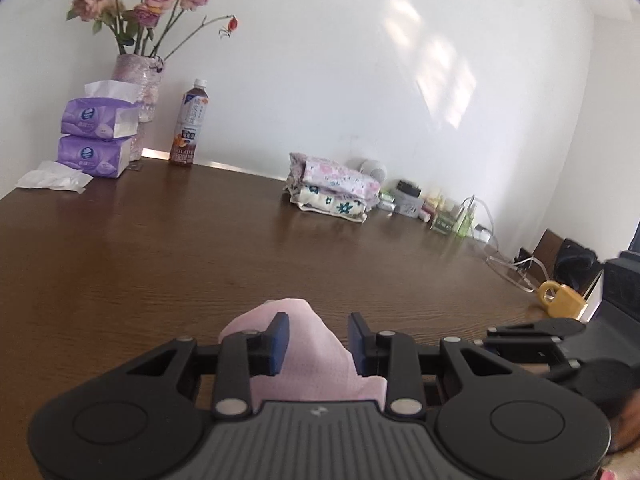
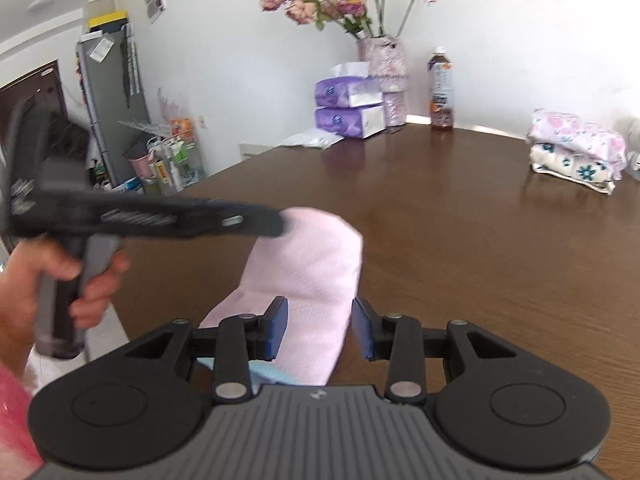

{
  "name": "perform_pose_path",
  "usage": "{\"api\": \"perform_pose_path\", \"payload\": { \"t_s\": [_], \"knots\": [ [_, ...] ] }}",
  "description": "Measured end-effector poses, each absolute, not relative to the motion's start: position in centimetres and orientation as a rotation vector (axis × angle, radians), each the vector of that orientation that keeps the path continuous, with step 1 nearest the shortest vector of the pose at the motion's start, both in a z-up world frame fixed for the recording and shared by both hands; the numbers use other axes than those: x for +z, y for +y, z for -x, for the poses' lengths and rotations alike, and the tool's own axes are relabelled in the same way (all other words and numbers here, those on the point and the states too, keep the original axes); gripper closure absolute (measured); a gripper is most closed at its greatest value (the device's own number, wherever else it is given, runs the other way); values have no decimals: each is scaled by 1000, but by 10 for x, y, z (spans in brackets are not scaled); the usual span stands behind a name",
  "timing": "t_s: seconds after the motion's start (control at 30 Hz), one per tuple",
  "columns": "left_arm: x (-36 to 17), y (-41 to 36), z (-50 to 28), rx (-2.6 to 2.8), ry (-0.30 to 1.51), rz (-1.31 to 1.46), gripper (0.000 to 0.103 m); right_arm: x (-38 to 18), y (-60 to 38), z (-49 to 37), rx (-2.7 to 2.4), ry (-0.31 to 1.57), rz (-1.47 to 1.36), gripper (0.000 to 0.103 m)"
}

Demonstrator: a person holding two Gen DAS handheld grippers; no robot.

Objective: Fold clothes

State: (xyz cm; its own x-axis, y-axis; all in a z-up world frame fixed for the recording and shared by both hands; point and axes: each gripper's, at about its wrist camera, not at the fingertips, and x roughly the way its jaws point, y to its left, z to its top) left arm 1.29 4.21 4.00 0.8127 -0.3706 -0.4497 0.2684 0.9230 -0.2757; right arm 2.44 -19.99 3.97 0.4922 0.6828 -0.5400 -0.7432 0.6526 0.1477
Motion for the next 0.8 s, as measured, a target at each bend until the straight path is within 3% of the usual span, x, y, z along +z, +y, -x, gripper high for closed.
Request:
{"api": "perform_pose_path", "payload": {
  "t_s": [0.23,0.4,0.5,0.8],
  "knots": [
    [15,55,-32,-271,641,254,75,25,-185,-20,915,600,155,66],
    [26,79,-3,-291,554,357,74,39,-212,-17,901,546,89,65],
    [37,76,27,-350,524,293,60,39,-226,-12,897,552,131,60],
    [21,14,75,-353,616,-19,59,16,-217,-1,912,618,175,59]
  ]
}}
